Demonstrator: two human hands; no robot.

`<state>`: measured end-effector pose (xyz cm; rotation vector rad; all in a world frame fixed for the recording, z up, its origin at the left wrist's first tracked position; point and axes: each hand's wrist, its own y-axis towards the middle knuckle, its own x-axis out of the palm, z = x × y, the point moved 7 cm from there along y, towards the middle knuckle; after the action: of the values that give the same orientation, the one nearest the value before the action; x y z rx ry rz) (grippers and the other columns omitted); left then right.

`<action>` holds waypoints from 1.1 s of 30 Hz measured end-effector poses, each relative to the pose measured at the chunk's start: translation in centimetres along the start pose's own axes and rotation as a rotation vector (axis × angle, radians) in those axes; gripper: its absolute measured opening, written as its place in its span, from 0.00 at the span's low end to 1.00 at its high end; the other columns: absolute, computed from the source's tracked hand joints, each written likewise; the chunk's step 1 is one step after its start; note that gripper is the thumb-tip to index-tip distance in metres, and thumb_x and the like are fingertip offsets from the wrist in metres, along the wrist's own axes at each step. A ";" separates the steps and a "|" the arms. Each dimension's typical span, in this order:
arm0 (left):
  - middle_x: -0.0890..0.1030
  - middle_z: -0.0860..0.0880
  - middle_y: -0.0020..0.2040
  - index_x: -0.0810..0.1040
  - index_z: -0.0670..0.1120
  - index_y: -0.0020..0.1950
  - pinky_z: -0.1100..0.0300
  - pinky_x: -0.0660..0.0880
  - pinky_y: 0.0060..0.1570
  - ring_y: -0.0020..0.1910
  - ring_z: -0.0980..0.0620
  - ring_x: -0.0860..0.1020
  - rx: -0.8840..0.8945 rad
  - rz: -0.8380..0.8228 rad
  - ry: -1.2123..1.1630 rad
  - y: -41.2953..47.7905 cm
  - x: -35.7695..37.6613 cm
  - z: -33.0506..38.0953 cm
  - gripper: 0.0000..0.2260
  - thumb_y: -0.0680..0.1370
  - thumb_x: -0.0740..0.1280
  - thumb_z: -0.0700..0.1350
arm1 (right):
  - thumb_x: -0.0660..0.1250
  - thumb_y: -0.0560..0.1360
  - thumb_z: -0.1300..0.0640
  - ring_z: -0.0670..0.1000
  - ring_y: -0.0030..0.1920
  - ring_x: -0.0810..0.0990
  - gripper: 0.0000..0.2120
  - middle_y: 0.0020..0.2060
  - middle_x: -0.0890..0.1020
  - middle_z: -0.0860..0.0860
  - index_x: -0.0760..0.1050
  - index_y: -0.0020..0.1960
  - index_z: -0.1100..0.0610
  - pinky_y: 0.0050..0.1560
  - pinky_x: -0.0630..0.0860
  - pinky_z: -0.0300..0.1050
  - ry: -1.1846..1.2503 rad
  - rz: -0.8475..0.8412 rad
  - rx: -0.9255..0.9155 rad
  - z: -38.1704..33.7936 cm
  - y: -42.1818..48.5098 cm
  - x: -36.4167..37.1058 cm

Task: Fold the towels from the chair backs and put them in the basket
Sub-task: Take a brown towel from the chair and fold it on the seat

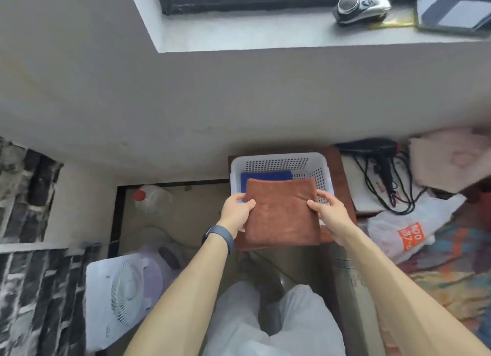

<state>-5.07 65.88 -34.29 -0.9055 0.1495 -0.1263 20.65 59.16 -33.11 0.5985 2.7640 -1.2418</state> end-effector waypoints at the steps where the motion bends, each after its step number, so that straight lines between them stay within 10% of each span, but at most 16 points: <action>1: 0.80 0.50 0.54 0.73 0.48 0.65 0.44 0.78 0.58 0.54 0.47 0.81 0.007 0.015 0.055 1.0 0.2 0.5 0.14 0.80 0.67 0.44 | 0.70 0.79 0.55 0.53 0.53 0.83 0.14 0.56 0.84 0.50 0.77 0.62 0.44 0.47 0.81 0.51 -0.015 0.010 0.015 -0.3 1.4 0.2; 9: 0.75 0.47 0.69 0.67 0.47 0.75 0.59 0.69 0.58 0.65 0.46 0.75 -0.006 0.107 0.269 5.9 1.2 1.1 0.21 0.82 0.61 0.49 | 0.67 0.81 0.56 0.53 0.52 0.83 0.17 0.56 0.83 0.50 0.72 0.68 0.45 0.53 0.82 0.56 -0.053 -0.021 0.119 0.7 9.1 2.7; 21: 0.62 0.49 0.78 0.55 0.51 0.80 0.52 0.63 0.72 0.76 0.47 0.63 -0.081 0.178 0.120 6.1 3.1 0.7 0.29 0.81 0.62 0.46 | 0.65 0.82 0.55 0.56 0.58 0.81 0.21 0.61 0.80 0.55 0.69 0.74 0.49 0.61 0.80 0.57 -0.139 -0.046 0.121 2.2 12.8 4.9; 26: 0.64 0.50 0.77 0.62 0.51 0.77 0.54 0.63 0.71 0.75 0.48 0.64 0.063 0.407 0.416 4.2 4.1 1.7 0.24 0.81 0.60 0.43 | 0.64 0.82 0.53 0.56 0.61 0.80 0.21 0.61 0.80 0.53 0.69 0.74 0.48 0.65 0.76 0.57 -0.185 0.001 0.100 2.2 12.7 4.9; 33: 0.55 0.48 0.81 0.58 0.48 0.80 0.52 0.48 0.78 0.80 0.48 0.52 0.530 0.294 1.075 6.8 7.5 2.0 0.26 0.81 0.57 0.46 | 0.58 0.81 0.49 0.54 0.69 0.70 0.21 0.69 0.73 0.53 0.70 0.71 0.54 0.70 0.69 0.53 -0.721 0.244 -0.506 -0.9 10.5 6.0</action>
<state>2.97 70.26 -39.06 -0.1993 1.1857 -0.3513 19.03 68.10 -41.23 0.3314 2.1685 -0.5153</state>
